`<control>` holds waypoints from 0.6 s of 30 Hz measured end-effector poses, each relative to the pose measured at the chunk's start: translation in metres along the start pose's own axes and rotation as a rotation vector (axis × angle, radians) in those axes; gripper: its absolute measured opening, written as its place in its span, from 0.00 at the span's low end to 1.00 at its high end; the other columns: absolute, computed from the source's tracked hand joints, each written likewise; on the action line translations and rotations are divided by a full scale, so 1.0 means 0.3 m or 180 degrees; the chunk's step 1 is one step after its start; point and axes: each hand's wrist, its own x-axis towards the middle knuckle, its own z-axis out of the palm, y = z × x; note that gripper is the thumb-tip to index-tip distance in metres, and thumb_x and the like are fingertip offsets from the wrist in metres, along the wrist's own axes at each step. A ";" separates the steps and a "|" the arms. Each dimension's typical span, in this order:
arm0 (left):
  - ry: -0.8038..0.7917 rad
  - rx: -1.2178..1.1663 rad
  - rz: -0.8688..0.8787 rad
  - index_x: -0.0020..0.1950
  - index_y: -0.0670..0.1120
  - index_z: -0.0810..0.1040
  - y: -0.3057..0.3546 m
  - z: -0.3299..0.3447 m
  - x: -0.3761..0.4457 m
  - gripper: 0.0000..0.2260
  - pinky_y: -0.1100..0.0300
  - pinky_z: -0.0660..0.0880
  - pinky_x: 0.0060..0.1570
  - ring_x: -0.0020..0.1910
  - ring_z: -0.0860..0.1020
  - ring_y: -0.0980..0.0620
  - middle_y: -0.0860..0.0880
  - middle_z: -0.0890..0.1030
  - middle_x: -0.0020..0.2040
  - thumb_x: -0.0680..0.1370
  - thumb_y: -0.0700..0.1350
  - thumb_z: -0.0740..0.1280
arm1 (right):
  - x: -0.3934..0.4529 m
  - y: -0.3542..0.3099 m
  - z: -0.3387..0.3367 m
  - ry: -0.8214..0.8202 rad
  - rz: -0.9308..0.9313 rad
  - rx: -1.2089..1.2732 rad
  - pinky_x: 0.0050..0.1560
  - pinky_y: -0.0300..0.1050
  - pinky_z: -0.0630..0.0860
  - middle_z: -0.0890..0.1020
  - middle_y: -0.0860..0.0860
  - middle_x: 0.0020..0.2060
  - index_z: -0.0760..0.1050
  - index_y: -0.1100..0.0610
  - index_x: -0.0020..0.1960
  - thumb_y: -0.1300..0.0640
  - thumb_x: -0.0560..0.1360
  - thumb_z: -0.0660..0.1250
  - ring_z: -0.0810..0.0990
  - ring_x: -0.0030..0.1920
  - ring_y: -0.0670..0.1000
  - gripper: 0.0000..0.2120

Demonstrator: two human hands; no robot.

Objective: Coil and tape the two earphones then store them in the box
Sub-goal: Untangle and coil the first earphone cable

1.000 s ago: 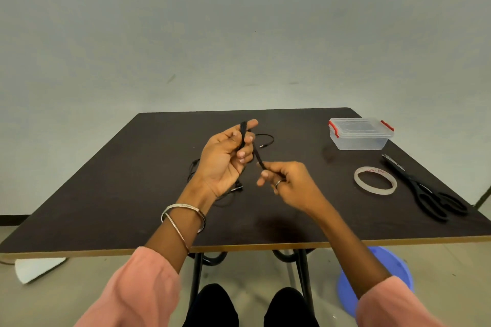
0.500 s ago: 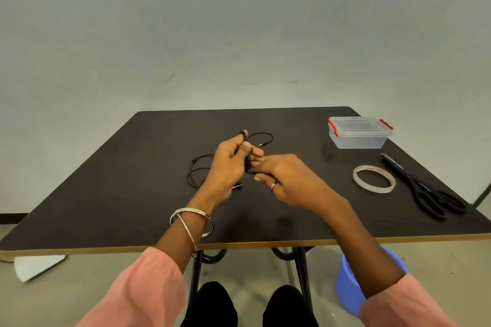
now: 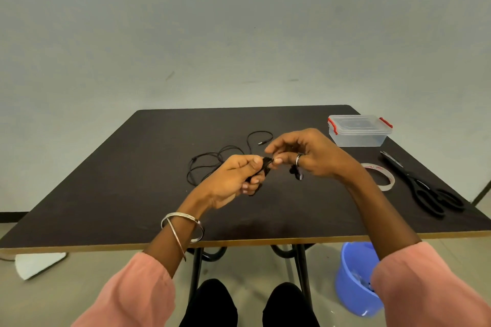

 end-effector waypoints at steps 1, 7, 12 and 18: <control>-0.0026 0.0044 0.0032 0.57 0.36 0.77 -0.001 -0.002 -0.002 0.18 0.64 0.58 0.28 0.27 0.59 0.56 0.49 0.64 0.31 0.81 0.49 0.57 | 0.001 0.005 -0.001 -0.0006 -0.0021 -0.0048 0.52 0.39 0.79 0.85 0.53 0.46 0.80 0.58 0.55 0.65 0.74 0.69 0.83 0.48 0.44 0.10; 0.0179 -0.0566 0.0026 0.40 0.42 0.77 -0.016 -0.014 0.002 0.14 0.64 0.51 0.23 0.22 0.56 0.59 0.53 0.61 0.25 0.80 0.48 0.59 | 0.013 0.048 0.022 0.0150 -0.0388 -0.0937 0.48 0.38 0.75 0.82 0.51 0.45 0.83 0.57 0.52 0.64 0.73 0.71 0.78 0.47 0.45 0.10; 0.0342 -0.1514 0.0095 0.39 0.44 0.72 -0.026 0.001 0.021 0.14 0.66 0.52 0.22 0.20 0.59 0.60 0.53 0.63 0.25 0.82 0.46 0.56 | 0.032 0.055 0.125 0.1402 -0.0108 -0.0695 0.41 0.39 0.75 0.80 0.53 0.40 0.84 0.56 0.49 0.64 0.73 0.71 0.78 0.39 0.47 0.08; 0.0851 -0.1466 0.0187 0.40 0.43 0.71 -0.026 0.024 0.042 0.14 0.66 0.62 0.21 0.21 0.64 0.57 0.51 0.65 0.26 0.83 0.46 0.54 | 0.024 0.030 0.229 0.1559 0.1100 0.1592 0.44 0.48 0.82 0.85 0.57 0.42 0.83 0.60 0.48 0.66 0.77 0.64 0.84 0.46 0.55 0.09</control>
